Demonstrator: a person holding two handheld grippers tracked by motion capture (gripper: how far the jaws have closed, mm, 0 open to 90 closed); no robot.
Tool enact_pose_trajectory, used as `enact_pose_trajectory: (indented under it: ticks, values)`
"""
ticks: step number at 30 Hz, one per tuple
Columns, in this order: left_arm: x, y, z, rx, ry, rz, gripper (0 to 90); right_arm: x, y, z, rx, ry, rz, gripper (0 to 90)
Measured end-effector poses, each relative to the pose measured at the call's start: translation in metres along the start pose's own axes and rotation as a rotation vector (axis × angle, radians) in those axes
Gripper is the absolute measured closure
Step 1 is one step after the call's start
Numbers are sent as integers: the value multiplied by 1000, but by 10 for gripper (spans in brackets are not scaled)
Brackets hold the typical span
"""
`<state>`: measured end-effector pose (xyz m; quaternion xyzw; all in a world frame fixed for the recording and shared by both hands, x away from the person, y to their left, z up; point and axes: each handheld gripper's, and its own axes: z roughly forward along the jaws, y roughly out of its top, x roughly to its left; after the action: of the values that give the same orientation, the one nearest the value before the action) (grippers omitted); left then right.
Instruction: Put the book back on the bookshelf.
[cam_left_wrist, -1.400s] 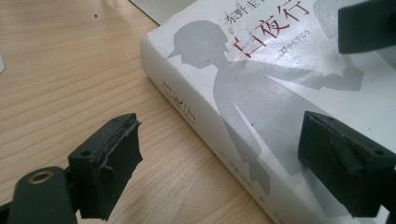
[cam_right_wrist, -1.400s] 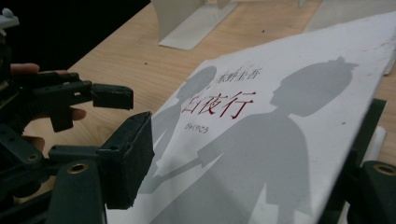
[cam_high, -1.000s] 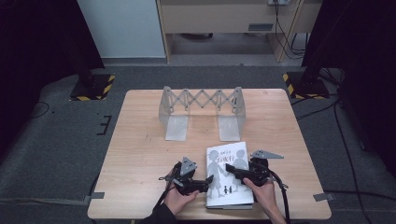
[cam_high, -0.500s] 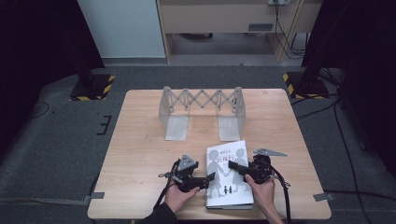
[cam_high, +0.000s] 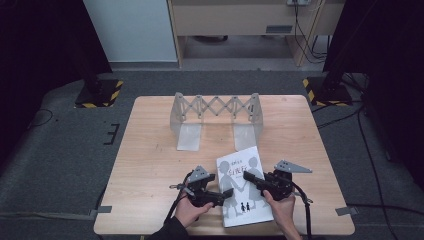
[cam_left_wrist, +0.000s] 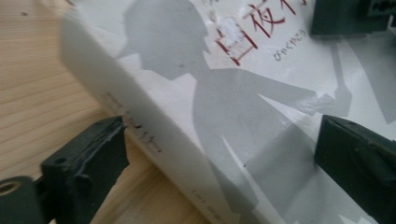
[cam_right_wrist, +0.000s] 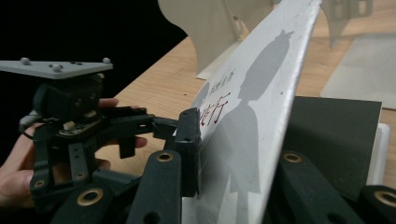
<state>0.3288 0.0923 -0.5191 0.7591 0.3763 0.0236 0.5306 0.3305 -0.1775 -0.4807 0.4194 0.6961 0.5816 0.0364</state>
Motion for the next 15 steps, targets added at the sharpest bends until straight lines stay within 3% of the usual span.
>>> enact_pose_trajectory:
  ticks: [5,15]
  values:
    - [0,-1,0,-11,-18,-17,0,2,0,-4,-30,33,-17,733]
    - [9,-7,2,-16,-105,-102,0,1,0,-8,-54,78,-56,730]
